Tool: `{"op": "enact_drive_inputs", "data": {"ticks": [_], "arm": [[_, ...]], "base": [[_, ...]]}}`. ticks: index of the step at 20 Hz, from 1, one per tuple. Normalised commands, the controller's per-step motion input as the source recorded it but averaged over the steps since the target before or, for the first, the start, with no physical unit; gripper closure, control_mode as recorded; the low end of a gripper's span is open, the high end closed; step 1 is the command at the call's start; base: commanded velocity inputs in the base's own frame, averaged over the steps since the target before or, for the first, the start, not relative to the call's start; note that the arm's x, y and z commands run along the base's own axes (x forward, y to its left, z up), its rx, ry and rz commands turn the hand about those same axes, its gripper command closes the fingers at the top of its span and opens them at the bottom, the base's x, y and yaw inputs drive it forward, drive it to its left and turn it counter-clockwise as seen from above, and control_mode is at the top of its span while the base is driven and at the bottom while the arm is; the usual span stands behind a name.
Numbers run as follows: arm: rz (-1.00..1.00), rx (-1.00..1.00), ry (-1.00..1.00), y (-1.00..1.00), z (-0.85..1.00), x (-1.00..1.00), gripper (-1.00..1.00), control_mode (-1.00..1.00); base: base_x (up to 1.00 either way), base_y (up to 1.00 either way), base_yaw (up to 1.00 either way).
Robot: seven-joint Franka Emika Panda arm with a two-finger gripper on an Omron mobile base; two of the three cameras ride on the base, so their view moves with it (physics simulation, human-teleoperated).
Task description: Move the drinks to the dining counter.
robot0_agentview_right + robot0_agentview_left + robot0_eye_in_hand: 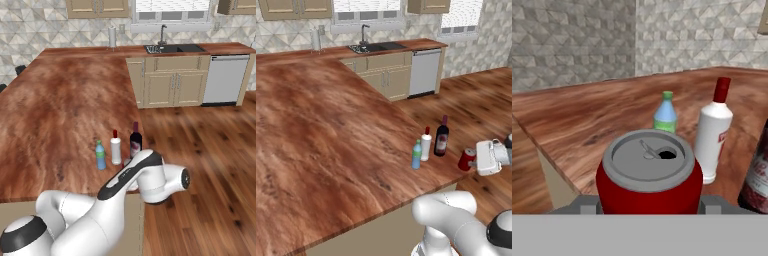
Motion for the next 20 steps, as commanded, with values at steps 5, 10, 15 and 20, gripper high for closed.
{"op": "enact_drive_inputs", "data": {"ticks": [5,10,15,20], "arm": [[0.0,0.0,0.0,0.0,-0.21,0.15,1.0,-1.0],[0.0,0.0,0.0,0.0,-0.21,0.19,1.0,-1.0],[0.0,0.0,0.0,0.0,-0.19,0.22,1.0,-1.0],[0.0,0.0,0.0,0.0,-0.15,0.22,1.0,-1.0]], "base": [[0.0,0.0,0.0],[0.0,0.0,0.0],[0.0,0.0,0.0],[0.0,0.0,0.0]]}}
